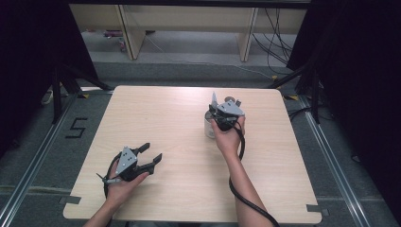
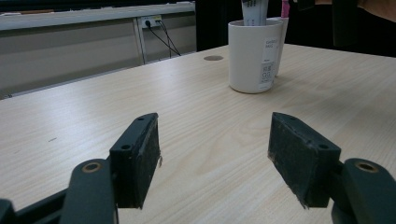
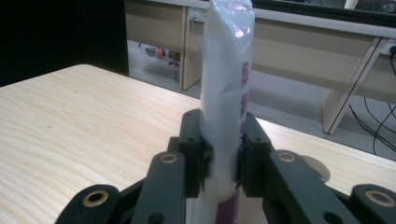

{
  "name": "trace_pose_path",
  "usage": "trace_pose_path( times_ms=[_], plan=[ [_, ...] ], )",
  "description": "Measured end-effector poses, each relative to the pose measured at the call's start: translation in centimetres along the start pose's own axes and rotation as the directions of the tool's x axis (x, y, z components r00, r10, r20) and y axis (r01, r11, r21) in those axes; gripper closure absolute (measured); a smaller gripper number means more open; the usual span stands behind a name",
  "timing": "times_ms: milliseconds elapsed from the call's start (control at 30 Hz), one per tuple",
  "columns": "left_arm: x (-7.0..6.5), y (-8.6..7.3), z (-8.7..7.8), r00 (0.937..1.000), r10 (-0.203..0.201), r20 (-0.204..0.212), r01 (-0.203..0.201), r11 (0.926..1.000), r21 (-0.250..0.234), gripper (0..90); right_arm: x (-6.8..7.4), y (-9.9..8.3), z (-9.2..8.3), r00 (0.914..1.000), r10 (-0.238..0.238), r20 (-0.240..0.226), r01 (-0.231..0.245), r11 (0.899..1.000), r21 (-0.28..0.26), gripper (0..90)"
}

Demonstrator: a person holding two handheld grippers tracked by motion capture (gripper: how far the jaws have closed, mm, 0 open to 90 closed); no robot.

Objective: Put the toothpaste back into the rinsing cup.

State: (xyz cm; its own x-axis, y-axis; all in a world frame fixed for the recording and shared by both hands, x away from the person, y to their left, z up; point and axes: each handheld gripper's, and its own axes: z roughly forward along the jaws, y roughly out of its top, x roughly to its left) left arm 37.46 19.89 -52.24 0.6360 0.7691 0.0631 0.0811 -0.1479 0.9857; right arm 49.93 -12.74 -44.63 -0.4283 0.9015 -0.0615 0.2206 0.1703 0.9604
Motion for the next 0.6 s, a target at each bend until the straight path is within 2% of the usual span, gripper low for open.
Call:
trace_pose_path(
  times_ms=[200, 233, 367, 400, 467, 567, 600],
  plan=[
    [0.0, 0.0, 0.0, 1.0, 0.001, 0.0, -0.001, 1.0, 0.0, 33.5, 0.02, -0.01, 0.02, 0.9999, -0.012, -0.001, 0.012, 1.0, -0.003, 75.0],
    [0.0, 0.0, 0.0, 1.0, 0.0, 0.0, 0.0, 1.0, 0.0, 33.5, -0.05, 0.0, 0.04, 0.9996, -0.029, 0.0, 0.029, 1.0, -0.009, 74.9],
    [-0.01, 0.01, -0.01, 1.0, 0.002, 0.0, -0.002, 1.0, 0.001, 33.5, 0.02, -0.04, 0.0, 0.9999, -0.017, -0.002, 0.017, 1.0, -0.007, 74.5],
    [-0.01, 0.01, -0.01, 1.0, 0.003, 0.0, -0.003, 1.0, 0.002, 33.5, -0.1, -0.02, 0.0, 0.9993, -0.036, -0.012, 0.036, 0.999, -0.008, 74.3],
    [-0.01, 0.01, 0.0, 1.0, 0.004, 0.0, -0.004, 1.0, 0.002, 33.5, -0.05, -0.03, -0.09, 0.9997, -0.022, -0.005, 0.022, 1.0, -0.003, 74.1],
    [0.0, 0.01, 0.01, 1.0, 0.003, 0.001, -0.003, 1.0, 0.002, 33.5, -0.2, 0.08, -0.17, 0.9992, -0.039, 0.003, 0.039, 0.999, 0.005, 73.5],
    [-0.01, 0.01, 0.01, 1.0, 0.002, 0.0, -0.002, 1.0, 0.002, 33.5, -0.03, 0.06, -0.27, 0.9999, -0.013, 0.011, 0.013, 1.0, 0.011, 73.3]
  ],
)
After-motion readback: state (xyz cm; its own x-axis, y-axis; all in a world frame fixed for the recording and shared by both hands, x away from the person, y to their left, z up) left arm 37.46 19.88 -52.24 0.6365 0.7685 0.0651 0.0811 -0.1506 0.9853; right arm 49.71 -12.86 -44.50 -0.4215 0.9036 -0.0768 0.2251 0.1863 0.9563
